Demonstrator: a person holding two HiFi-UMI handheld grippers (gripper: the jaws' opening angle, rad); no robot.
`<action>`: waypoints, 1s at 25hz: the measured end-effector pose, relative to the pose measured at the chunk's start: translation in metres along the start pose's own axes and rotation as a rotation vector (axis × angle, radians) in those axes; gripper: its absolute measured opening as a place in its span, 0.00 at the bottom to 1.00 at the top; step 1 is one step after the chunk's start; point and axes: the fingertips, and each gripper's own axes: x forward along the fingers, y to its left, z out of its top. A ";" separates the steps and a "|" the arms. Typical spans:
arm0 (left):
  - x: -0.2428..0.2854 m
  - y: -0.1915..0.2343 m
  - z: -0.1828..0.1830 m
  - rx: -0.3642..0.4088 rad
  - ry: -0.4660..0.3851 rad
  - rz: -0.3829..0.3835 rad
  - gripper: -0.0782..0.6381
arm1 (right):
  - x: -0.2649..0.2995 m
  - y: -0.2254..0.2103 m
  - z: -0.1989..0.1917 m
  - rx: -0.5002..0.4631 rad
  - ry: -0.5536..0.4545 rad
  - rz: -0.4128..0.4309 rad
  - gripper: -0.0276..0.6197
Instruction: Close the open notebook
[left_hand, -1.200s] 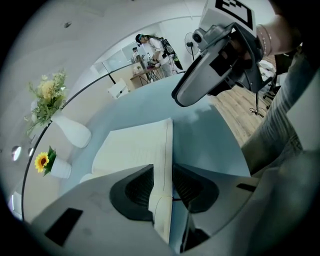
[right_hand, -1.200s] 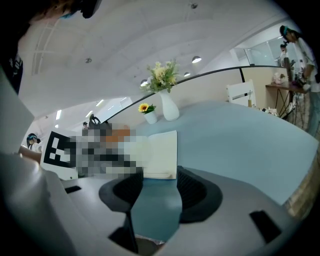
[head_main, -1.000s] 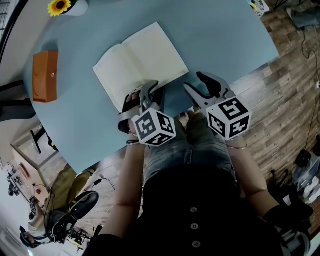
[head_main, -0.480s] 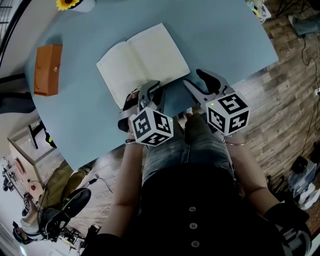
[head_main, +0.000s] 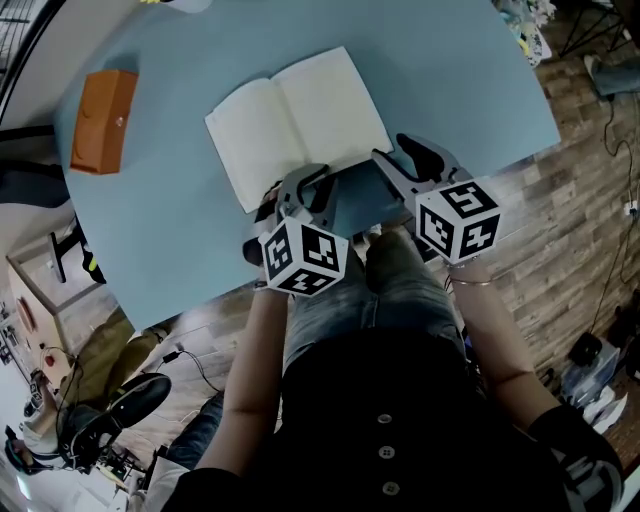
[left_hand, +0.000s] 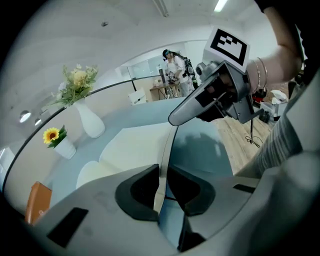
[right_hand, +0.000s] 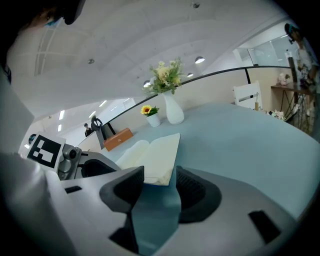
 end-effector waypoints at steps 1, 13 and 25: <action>-0.001 0.000 0.000 -0.021 -0.009 -0.001 0.19 | 0.000 0.000 0.002 0.005 -0.006 0.000 0.32; -0.009 0.003 -0.001 -0.161 -0.079 -0.012 0.18 | 0.004 0.009 0.008 0.146 -0.010 0.075 0.23; -0.014 0.001 -0.012 -0.325 -0.118 -0.031 0.16 | -0.004 0.034 0.022 0.105 0.017 0.167 0.14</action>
